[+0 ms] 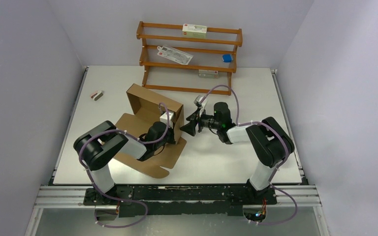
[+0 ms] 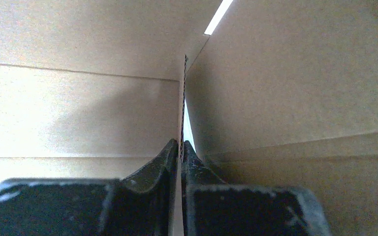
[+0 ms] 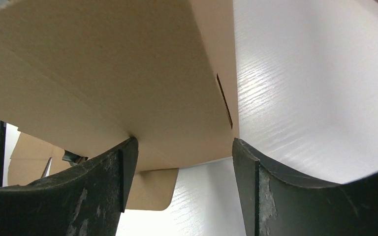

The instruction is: Fold the paper box

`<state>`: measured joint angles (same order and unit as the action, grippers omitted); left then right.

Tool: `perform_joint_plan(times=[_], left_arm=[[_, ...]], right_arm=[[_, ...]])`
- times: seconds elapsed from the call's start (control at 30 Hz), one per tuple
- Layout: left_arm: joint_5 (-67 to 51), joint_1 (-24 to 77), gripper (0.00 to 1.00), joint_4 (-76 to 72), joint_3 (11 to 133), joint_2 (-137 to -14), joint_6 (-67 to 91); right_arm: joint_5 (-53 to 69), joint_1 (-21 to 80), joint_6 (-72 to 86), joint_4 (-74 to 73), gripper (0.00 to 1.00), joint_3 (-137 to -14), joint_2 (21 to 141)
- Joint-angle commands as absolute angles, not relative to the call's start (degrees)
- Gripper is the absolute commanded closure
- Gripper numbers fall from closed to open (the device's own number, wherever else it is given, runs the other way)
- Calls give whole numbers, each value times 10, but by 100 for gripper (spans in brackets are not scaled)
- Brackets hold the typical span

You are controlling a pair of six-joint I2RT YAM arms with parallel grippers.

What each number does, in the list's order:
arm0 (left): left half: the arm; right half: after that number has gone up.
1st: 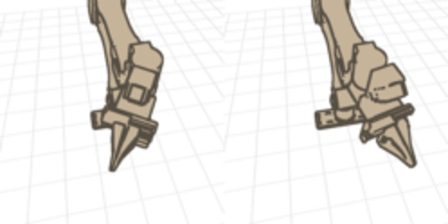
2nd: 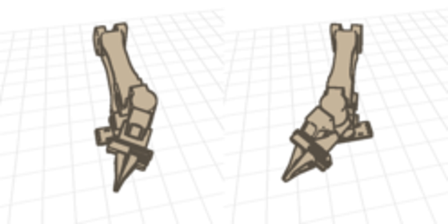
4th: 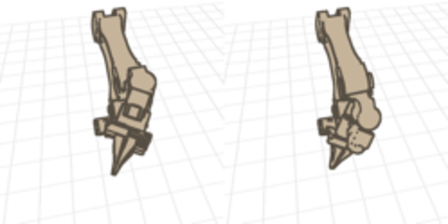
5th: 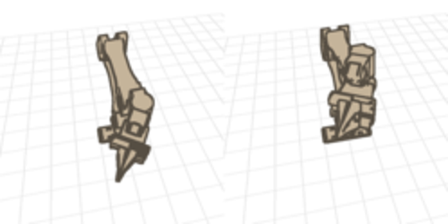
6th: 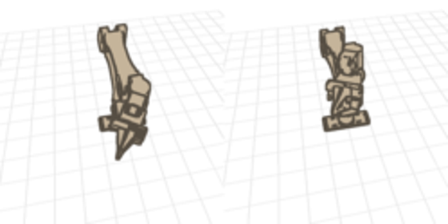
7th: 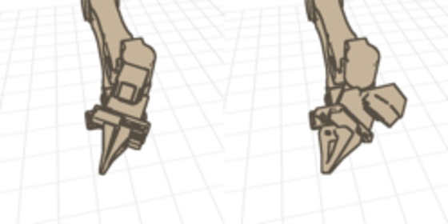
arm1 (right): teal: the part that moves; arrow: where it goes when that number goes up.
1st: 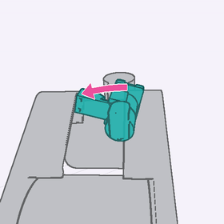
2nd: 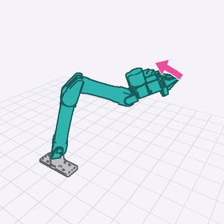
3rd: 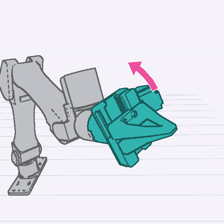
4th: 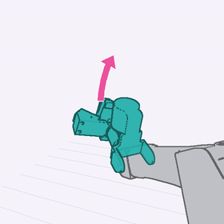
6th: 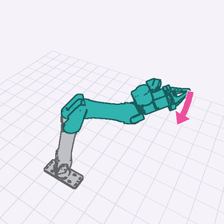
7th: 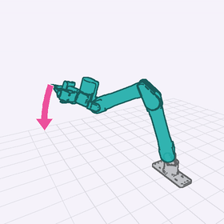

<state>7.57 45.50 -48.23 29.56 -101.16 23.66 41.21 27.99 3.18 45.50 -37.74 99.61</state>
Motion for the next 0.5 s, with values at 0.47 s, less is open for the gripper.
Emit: perform_joint_plan(times=[0.47], left_arm=[[60, 457, 59, -411, 250, -898, 260]], right_arm=[[420, 287, 35, 510, 26, -385, 1034]])
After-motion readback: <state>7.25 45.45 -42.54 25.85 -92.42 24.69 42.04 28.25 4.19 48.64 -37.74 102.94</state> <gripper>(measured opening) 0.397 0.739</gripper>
